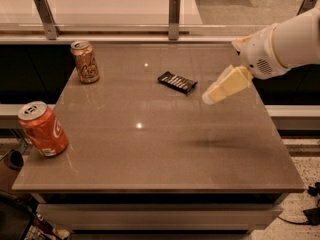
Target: Move rxbar chocolate near orange can
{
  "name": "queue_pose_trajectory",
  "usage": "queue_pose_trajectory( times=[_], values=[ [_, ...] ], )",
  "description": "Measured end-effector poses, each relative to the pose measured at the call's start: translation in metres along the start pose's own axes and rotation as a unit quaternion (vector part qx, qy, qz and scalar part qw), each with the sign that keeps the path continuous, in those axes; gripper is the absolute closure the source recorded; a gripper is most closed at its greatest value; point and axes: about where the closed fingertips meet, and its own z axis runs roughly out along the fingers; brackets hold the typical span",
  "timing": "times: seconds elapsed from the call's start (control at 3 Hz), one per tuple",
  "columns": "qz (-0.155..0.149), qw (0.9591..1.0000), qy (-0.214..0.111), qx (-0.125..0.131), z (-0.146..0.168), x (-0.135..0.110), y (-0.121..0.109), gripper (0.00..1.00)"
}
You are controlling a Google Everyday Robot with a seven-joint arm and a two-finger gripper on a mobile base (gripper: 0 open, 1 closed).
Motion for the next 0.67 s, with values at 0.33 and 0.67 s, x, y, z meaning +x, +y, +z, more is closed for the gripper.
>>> queue_pose_trajectory(
  times=[0.33, 0.67],
  values=[
    [0.037, 0.9987, -0.034, 0.004, 0.04, -0.017, -0.019, 0.0],
    [0.064, 0.9969, -0.043, -0.011, 0.07, -0.016, -0.026, 0.0]
  ],
)
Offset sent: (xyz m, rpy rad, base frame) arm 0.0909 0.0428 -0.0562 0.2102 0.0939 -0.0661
